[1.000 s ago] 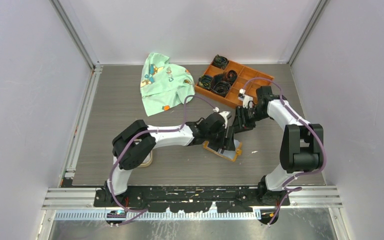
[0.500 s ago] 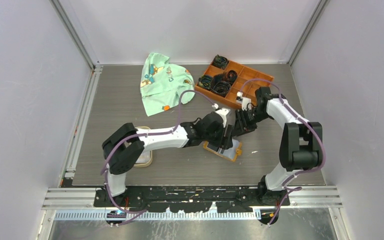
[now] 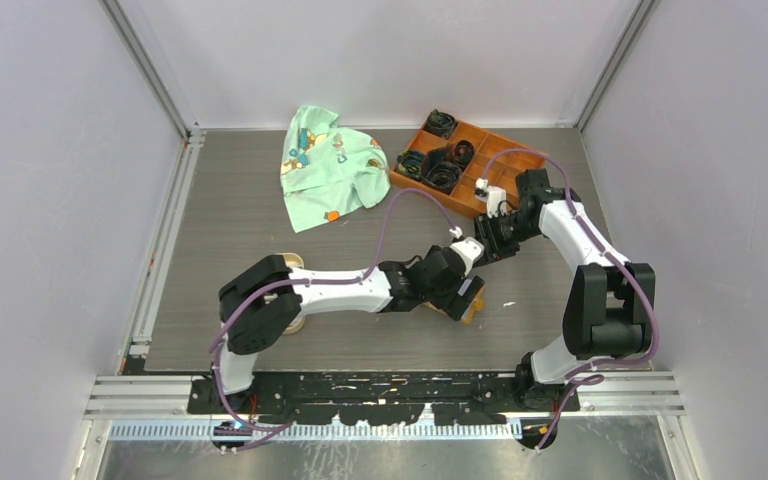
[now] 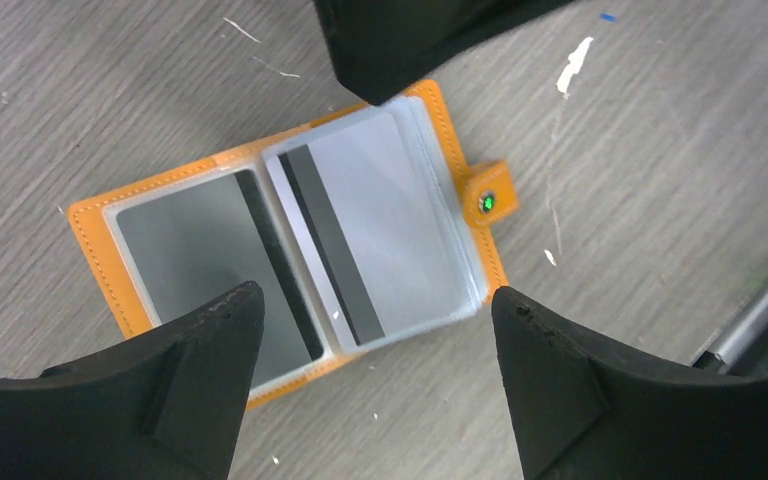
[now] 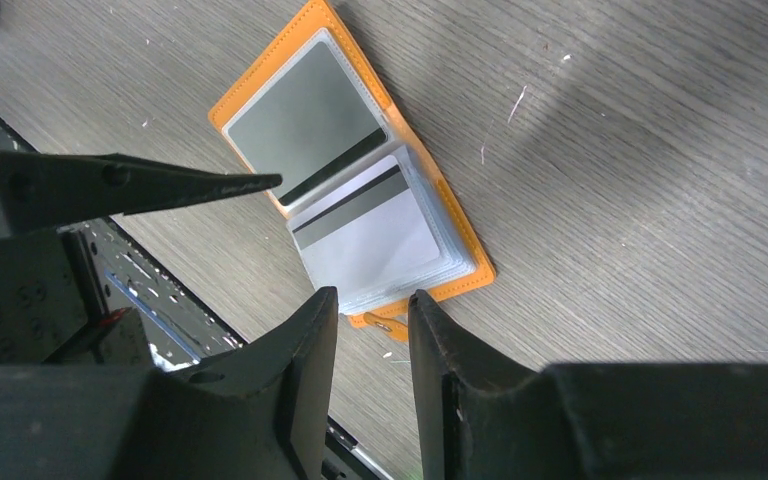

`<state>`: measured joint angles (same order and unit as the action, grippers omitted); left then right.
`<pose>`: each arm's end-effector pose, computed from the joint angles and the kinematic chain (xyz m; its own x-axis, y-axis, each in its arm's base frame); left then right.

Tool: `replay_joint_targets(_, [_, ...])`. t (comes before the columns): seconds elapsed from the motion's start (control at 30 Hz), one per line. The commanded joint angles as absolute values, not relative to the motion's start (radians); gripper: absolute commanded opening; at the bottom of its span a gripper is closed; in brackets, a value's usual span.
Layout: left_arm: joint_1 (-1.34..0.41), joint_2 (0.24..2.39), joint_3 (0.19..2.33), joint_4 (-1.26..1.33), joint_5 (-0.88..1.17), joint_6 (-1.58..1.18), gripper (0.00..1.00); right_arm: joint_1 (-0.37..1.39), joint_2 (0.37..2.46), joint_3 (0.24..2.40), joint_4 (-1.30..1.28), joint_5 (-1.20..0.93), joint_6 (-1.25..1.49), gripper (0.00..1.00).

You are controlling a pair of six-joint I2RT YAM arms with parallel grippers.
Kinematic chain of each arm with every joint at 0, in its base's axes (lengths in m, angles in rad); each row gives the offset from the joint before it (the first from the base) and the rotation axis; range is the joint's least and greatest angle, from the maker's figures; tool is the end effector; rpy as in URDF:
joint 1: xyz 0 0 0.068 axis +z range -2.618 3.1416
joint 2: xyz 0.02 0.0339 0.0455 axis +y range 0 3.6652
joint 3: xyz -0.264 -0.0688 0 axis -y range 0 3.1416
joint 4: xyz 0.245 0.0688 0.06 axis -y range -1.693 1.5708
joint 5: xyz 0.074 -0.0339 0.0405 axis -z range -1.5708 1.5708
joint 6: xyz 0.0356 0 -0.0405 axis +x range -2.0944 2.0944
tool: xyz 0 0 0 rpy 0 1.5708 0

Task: Put the credit cards into the card holder
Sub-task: Open the card holder at the center of the board.

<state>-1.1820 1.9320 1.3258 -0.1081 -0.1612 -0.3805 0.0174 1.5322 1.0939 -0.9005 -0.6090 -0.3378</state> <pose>0.1688 -0.3969 0.1987 -0.5527 0.3822 -0.7406 0.7131 0.6767 -0.1830 0.2804 0.0252 0.2272 -0.8698 -0.2870 -0.4014 -0.4600 0.7660 0.4491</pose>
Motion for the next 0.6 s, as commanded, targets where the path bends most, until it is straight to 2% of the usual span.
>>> replay_joint_targets(0.0, [-1.186,1.978,1.422,-0.154,-0.232,-0.365,0.84,0.014,1.530,1.104,-0.900,-0.601,-0.353,0.38])
replay_joint_targets(0.57, [-1.188,2.091,1.524,-0.224,-0.189,-0.371,0.84,0.014,1.531,1.106,-0.902,-0.601,-0.348,0.38])
